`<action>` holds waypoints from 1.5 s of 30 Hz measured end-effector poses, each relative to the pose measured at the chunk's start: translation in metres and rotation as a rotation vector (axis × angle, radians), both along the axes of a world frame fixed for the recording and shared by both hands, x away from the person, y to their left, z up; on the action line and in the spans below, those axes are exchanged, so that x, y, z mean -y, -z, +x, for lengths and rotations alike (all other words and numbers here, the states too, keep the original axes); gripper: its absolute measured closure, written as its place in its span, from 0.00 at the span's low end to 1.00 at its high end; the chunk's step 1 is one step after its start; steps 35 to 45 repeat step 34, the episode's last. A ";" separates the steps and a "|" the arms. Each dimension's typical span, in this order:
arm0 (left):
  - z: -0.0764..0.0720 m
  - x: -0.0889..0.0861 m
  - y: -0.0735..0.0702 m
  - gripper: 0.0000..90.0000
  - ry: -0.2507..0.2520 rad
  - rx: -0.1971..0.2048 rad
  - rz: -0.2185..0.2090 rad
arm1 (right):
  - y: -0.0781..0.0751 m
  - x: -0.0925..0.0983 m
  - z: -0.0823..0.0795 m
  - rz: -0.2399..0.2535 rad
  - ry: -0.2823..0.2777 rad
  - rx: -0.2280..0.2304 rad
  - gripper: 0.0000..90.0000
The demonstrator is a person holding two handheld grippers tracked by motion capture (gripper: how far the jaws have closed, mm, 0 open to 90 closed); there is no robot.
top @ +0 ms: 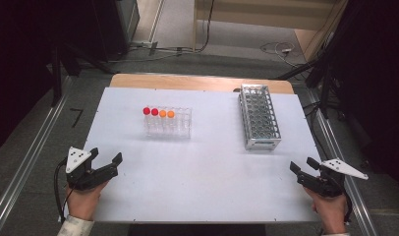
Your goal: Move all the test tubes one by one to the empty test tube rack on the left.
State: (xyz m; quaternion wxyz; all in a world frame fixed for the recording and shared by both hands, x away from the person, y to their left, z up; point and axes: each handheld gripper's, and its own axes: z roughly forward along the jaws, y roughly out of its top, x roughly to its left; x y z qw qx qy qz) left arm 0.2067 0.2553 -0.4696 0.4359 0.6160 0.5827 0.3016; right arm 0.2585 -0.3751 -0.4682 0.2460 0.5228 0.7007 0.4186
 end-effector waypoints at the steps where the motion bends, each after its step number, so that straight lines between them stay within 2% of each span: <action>1: 0.000 0.000 0.001 0.19 -0.004 -0.003 0.003 | 0.001 0.001 0.000 0.001 0.003 -0.001 0.30; 5: -0.001 -0.004 0.002 0.19 -0.038 0.005 0.009 | 0.002 0.005 0.001 -0.002 0.016 -0.005 0.29; 8: -0.002 -0.007 0.002 0.19 -0.052 0.006 0.010 | 0.004 0.010 0.000 0.013 0.031 -0.019 0.29; 19: -0.005 -0.015 0.009 0.19 -0.059 -0.027 0.009 | 0.008 0.026 -0.003 0.014 0.074 -0.027 0.29; 31: -0.006 -0.026 0.017 0.19 -0.094 -0.068 -0.028 | 0.010 0.029 -0.002 0.004 0.088 -0.033 0.29; 45: -0.005 -0.025 0.018 0.19 -0.092 -0.071 -0.023 | 0.011 0.030 -0.001 0.003 0.091 -0.034 0.29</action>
